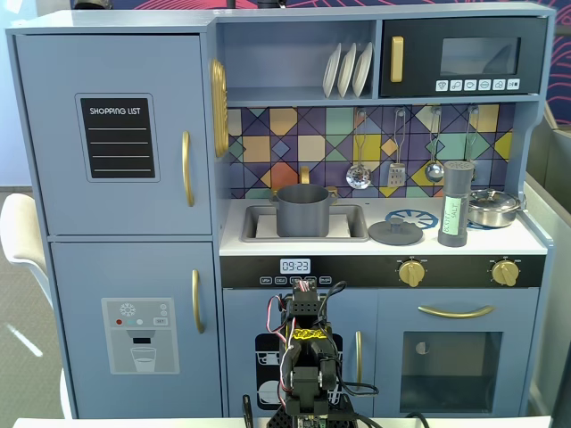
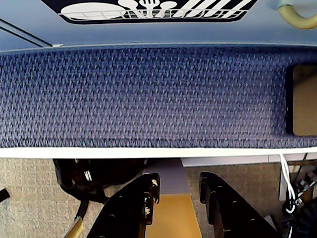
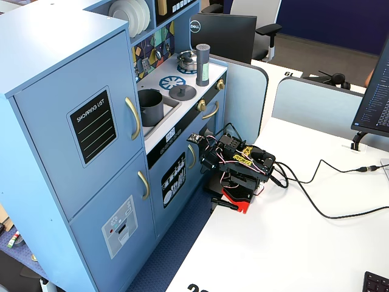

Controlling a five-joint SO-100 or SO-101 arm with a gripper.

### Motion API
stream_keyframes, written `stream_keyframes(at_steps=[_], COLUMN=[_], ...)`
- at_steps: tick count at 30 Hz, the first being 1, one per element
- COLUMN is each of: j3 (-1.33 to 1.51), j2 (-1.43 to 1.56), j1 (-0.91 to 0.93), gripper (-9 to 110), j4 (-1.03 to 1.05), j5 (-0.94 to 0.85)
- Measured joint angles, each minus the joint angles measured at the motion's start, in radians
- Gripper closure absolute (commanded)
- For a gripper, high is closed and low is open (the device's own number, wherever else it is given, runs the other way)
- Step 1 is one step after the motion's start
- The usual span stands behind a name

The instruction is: Put salt in the gray recipient

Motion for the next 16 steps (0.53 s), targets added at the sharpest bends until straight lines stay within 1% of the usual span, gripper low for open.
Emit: stream_keyframes(at_steps=[7, 16], j3=[0.0, 0.0], j2=[0.0, 0.0], j1=[-0.003, -0.058], gripper=[101, 101], j4=[0.0, 0.0], j5=[0.0, 0.0])
